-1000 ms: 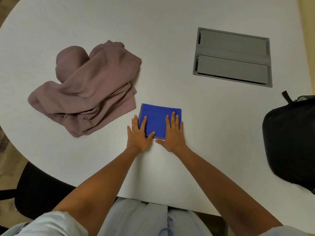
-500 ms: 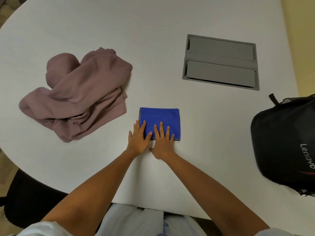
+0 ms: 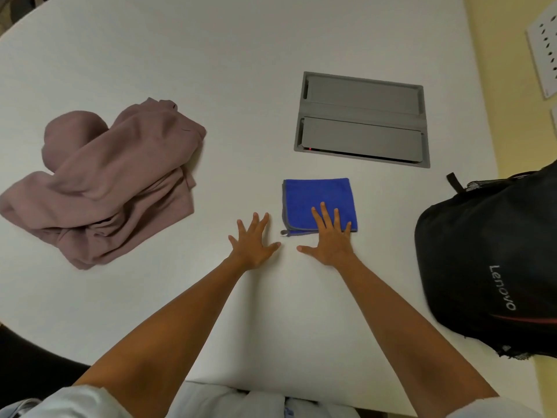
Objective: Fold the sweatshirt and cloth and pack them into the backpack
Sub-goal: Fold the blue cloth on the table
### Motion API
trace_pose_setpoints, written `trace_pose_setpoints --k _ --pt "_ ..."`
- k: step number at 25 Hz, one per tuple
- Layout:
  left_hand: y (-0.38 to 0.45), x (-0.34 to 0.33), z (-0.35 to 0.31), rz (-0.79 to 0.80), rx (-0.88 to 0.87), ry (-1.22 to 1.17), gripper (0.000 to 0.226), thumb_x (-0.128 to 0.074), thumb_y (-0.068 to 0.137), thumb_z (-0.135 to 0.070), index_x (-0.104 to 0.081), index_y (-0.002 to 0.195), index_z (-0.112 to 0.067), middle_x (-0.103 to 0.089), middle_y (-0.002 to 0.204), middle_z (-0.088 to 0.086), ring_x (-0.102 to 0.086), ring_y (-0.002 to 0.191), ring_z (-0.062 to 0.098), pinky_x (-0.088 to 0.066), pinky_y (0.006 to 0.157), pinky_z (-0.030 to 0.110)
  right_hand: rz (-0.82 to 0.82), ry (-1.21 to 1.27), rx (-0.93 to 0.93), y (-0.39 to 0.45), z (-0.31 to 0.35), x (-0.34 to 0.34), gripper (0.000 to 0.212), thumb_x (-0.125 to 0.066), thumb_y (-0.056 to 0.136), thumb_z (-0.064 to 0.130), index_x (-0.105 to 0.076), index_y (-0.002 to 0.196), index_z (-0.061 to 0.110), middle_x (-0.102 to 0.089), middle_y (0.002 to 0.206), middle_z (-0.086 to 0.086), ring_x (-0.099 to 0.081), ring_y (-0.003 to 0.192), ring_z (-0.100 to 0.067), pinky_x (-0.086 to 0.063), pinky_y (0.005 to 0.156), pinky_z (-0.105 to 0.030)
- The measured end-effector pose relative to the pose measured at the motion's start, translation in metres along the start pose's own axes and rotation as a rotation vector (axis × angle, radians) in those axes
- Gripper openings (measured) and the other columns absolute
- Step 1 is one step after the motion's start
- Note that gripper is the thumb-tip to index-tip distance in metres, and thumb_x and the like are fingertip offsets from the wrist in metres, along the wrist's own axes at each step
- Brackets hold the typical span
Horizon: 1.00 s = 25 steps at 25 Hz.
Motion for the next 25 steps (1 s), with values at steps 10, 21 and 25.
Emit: trace_pose_setpoints --k 10,21,25 --pt "0.002 -0.016 -0.005 0.085 0.046 0.241 0.128 -0.079 0.067 -0.066 0.012 0.155 -0.044 0.031 0.162 -0.01 0.03 0.145 0.044 -0.002 0.109 0.076 0.024 0.08 -0.166 0.003 -0.115 0.025 0.125 -0.052 0.067 0.088 0.021 0.154 0.034 0.031 0.161 0.007 0.026 0.148 -0.035 -0.002 0.108 -0.077" --pt "-0.002 -0.012 -0.005 0.168 0.008 0.336 0.132 -0.084 0.068 -0.057 0.014 0.155 -0.044 0.031 0.161 -0.009 0.026 0.146 0.046 -0.011 0.11 0.076 0.074 0.029 -0.189 -0.007 -0.151 0.025 0.123 -0.051 0.07 0.086 0.022 0.153 0.032 0.032 0.16 0.005 0.023 0.148 -0.039 -0.001 0.109 -0.075" --pt "-0.006 -0.007 0.003 0.207 -0.023 0.344 0.125 -0.079 0.073 -0.059 0.013 0.155 -0.041 0.029 0.162 -0.011 0.024 0.149 0.041 -0.012 0.112 0.074 0.07 0.003 -0.189 -0.006 -0.149 0.027 0.118 -0.043 0.073 0.087 0.02 0.154 0.03 0.029 0.162 0.001 0.02 0.149 -0.04 0.003 0.112 -0.071"
Point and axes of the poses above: each hand's wrist, its own y-axis towards the middle knuckle, its own x-axis out of the back of the hand, z = x × y, the point moved 10 cm from there along y, towards the middle knuckle
